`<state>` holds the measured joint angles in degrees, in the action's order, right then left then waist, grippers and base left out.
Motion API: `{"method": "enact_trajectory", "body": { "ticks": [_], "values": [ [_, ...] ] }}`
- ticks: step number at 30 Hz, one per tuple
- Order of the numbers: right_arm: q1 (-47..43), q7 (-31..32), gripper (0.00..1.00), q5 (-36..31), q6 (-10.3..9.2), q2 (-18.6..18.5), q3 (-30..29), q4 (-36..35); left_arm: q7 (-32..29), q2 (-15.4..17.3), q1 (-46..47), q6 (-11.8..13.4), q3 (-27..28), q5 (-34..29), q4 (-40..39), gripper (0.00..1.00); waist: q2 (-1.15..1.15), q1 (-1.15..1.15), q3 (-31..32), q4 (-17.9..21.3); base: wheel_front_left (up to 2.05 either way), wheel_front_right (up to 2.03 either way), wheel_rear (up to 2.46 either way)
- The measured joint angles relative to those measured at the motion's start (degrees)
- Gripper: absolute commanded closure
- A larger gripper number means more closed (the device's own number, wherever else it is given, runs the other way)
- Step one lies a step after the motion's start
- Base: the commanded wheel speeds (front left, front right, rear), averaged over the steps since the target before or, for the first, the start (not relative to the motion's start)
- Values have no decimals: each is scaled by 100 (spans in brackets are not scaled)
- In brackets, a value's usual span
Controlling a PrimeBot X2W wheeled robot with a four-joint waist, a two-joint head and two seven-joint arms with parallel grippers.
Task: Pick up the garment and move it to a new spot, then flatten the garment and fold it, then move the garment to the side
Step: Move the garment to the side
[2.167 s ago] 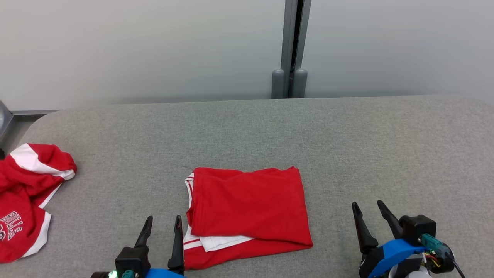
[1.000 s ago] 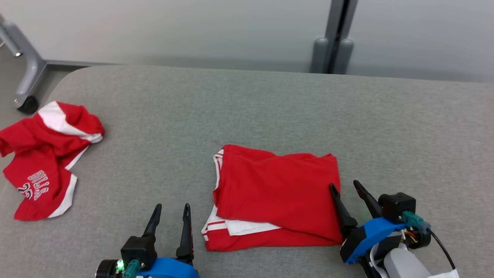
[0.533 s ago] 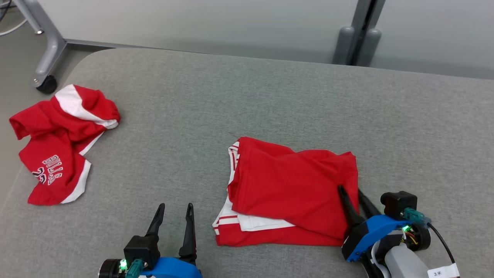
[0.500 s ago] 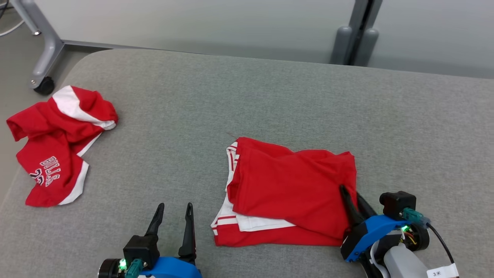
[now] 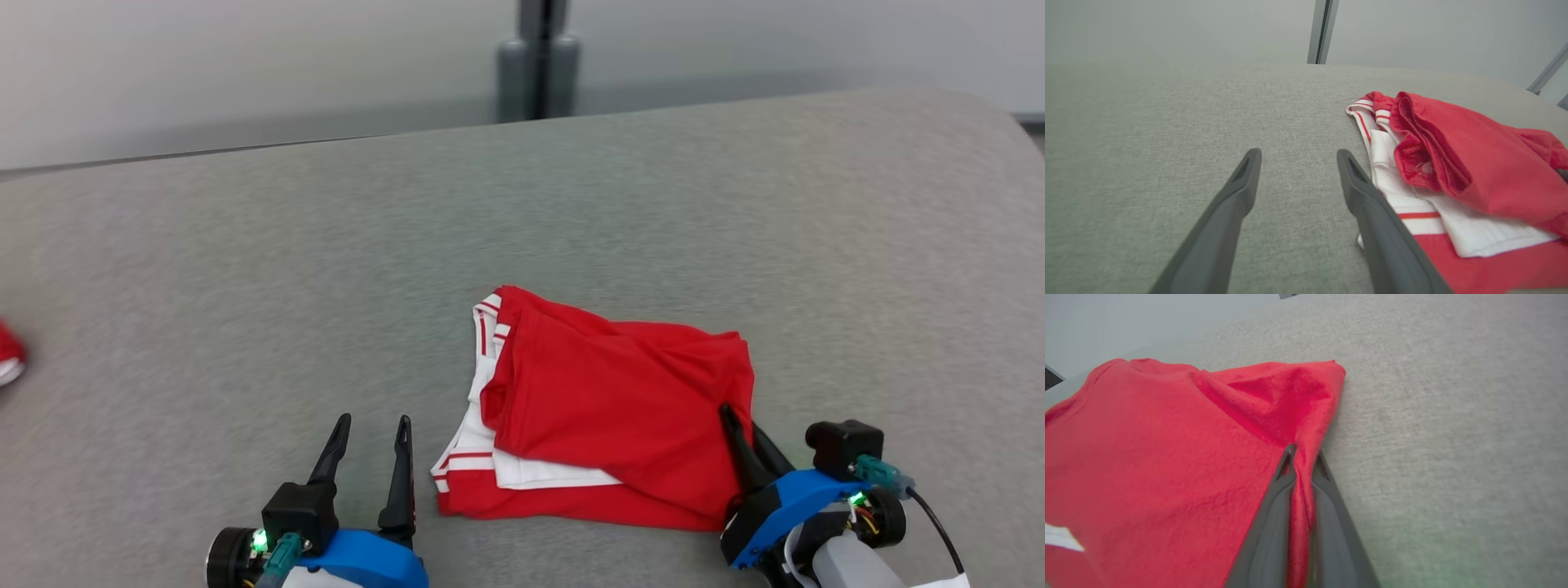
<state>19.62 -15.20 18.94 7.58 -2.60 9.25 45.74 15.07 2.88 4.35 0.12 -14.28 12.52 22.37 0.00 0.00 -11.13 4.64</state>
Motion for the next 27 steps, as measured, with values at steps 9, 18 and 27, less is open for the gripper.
{"method": "enact_trajectory", "body": {
  "ticks": [9,18,27],
  "values": [
    [-135,2,100,123,-2,-11,151,49,0,-1,184,-119,-322,22,158,0,0,0,66,1106,0,0,0],
    [-158,9,100,181,-4,-16,278,-51,0,-2,274,-225,-641,62,261,0,0,0,102,1880,0,0,0],
    [-16,9,100,62,-7,-31,236,-203,0,-5,461,-268,-777,18,333,0,0,0,-69,2003,0,0,0]
  ]
}}
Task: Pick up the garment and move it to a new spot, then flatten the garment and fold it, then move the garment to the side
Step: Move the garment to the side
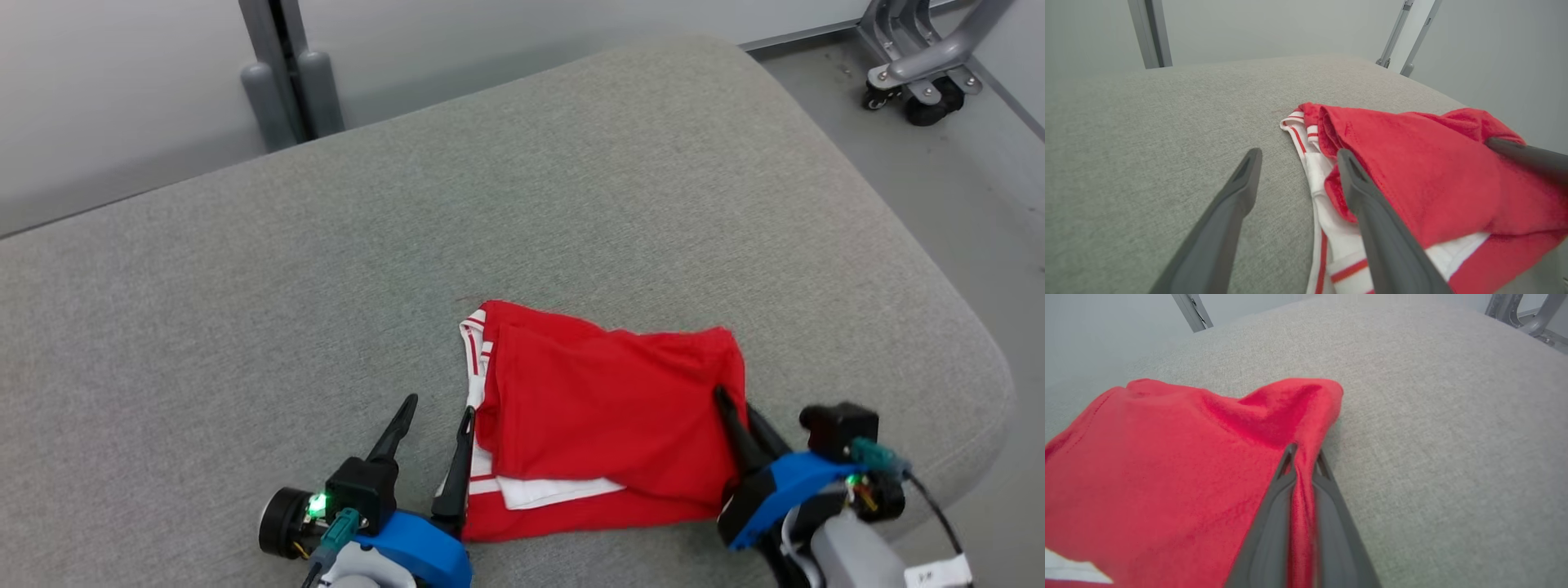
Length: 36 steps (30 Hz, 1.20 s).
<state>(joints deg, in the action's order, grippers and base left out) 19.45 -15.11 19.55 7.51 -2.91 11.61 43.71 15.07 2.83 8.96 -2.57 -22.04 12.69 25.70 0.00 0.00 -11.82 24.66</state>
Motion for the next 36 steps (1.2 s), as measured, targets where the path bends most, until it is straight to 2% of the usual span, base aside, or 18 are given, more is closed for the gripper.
{"method": "enact_trajectory", "body": {
  "ticks": [8,13,24,30,31,32,33,36],
  "values": [
    [1141,0,100,-307,0,-513,47,57,0,1,237,-47,80,-259,69,0,0,0,-331,-343,0,0,0],
    [1979,0,100,-569,-1,-1090,-179,453,0,2,378,-55,91,-372,53,0,0,0,-604,-677,0,0,0],
    [3225,0,100,-1719,0,-2435,-1345,1757,20,-89,670,-86,22,-515,-152,0,0,0,-1183,-1325,0,0,0],
    [3454,0,100,-2262,0,-2820,-2186,2008,25,-124,793,-77,42,-535,-230,0,0,0,-1386,-1497,0,0,0],
    [3468,0,77,-2373,0,-2835,-2307,1990,25,-126,809,-77,44,-541,-233,0,0,-1,-1406,-1513,0,0,0],
    [3472,0,30,-2480,0,-2835,-2432,1929,25,-131,829,-78,46,-549,-233,0,0,-1,-1424,-1523,0,0,0],
    [3473,1,0,-2546,0,-2820,-2588,1804,25,-132,850,-77,53,-564,-231,0,0,-1,-1439,-1528,0,0,0],
    [3475,-1,0,-2761,-1,-2654,-2971,1408,25,-131,881,-76,86,-575,-216,0,0,-1,-1449,-1518,0,0,0]
  ]
}}
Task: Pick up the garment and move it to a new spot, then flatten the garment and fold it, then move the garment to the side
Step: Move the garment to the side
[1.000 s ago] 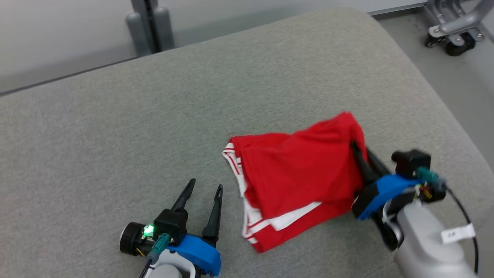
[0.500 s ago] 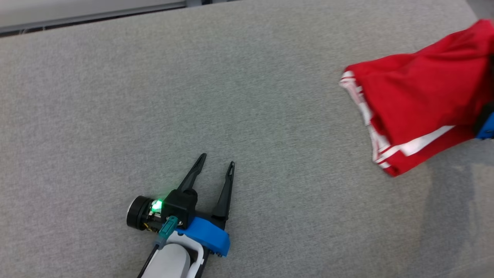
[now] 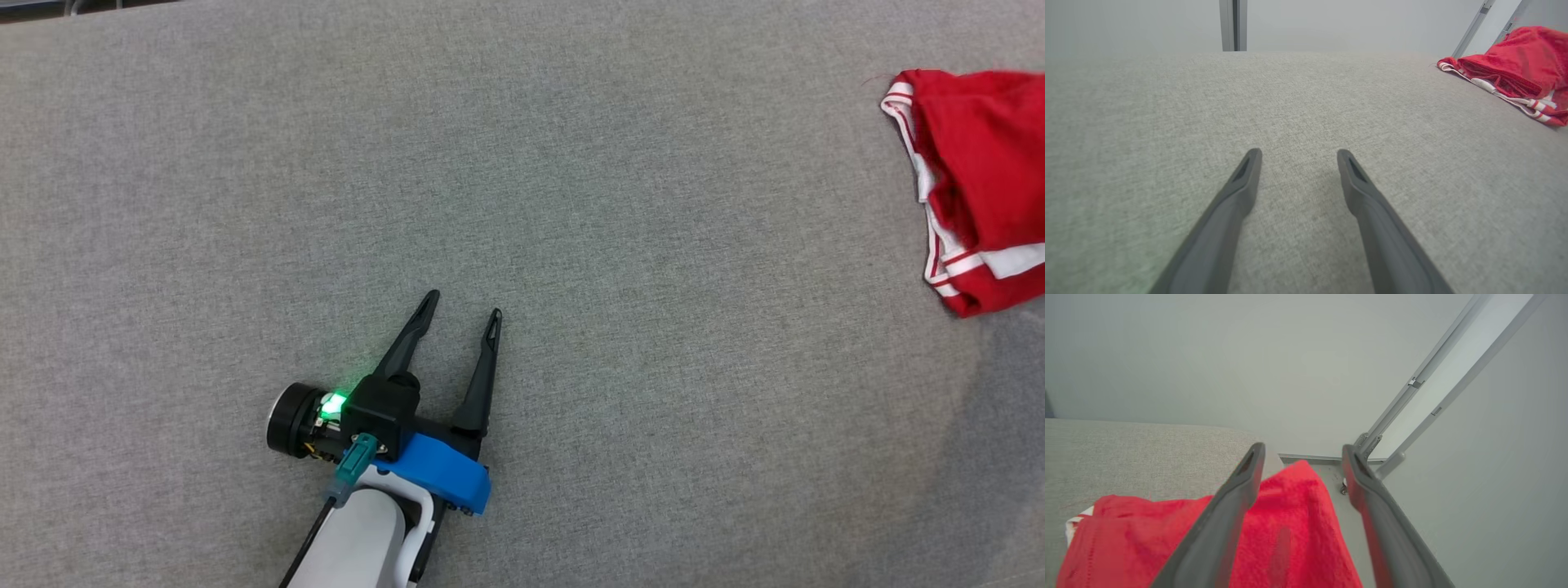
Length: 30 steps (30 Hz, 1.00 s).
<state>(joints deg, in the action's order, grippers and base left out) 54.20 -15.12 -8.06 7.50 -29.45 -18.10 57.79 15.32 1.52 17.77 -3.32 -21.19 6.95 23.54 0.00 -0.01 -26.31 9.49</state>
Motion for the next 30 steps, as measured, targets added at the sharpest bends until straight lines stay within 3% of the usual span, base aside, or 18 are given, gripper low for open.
{"method": "enact_trajectory", "body": {
  "ticks": [5,11,22,30],
  "values": [
    [-249,0,0,-112,0,679,-33,-783,-1,3,2,64,100,-7,16,0,0,0,64,29,0,0,0],
    [-1043,0,0,398,0,1386,673,-1592,-8,68,-3,135,342,23,49,0,0,1,234,-23,0,0,0],
    [-2402,0,0,1135,0,2294,1612,-2584,-16,132,-234,283,653,174,43,0,0,1,540,-308,0,0,0],
    [-3072,1,0,1310,0,2564,1819,-2794,-18,133,-458,391,858,316,-13,0,0,1,784,-532,0,0,0]
  ]
}}
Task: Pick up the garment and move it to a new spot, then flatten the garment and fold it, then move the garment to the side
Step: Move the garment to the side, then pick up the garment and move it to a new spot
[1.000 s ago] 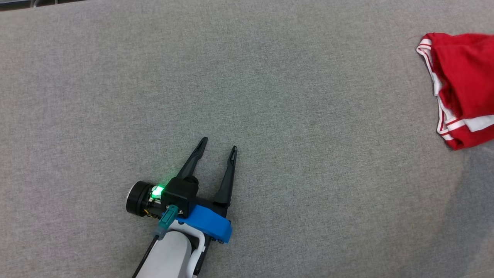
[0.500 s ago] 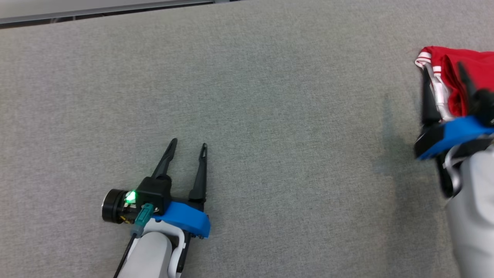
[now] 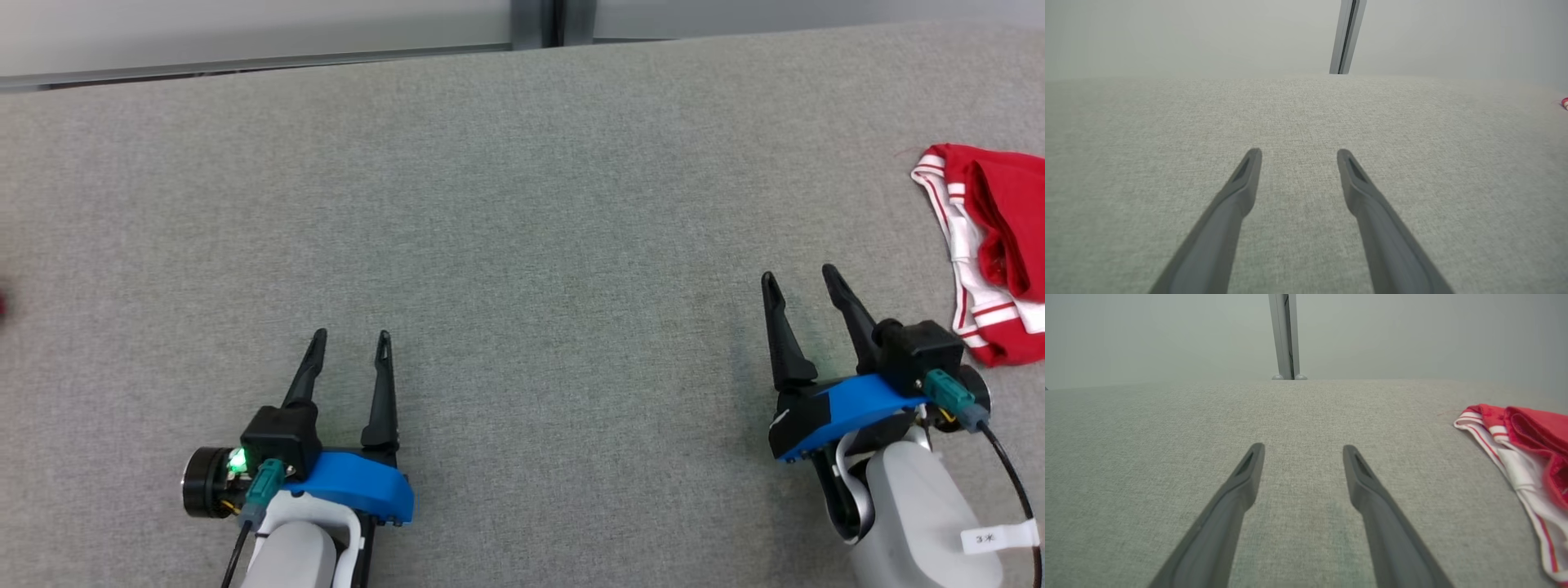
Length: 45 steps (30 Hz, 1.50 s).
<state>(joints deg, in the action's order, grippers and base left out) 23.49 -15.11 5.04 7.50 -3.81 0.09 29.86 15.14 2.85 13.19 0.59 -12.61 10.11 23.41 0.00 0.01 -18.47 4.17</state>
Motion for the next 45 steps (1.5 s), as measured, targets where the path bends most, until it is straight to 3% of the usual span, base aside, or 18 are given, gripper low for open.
{"method": "enact_trajectory", "body": {
  "ticks": [17,33,45],
  "values": [
    [-579,0,0,-16,-1,85,35,-20,0,2,-511,105,278,211,-29,0,0,-1,696,-342,0,0,0],
    [-1282,0,0,263,-1,87,89,19,0,3,-1222,-19,549,212,-87,0,0,-2,1504,-590,0,0,0],
    [-1447,0,0,292,-1,88,122,1,0,3,-1458,-96,548,179,-186,0,0,-1,1673,-612,0,0,0]
  ]
}}
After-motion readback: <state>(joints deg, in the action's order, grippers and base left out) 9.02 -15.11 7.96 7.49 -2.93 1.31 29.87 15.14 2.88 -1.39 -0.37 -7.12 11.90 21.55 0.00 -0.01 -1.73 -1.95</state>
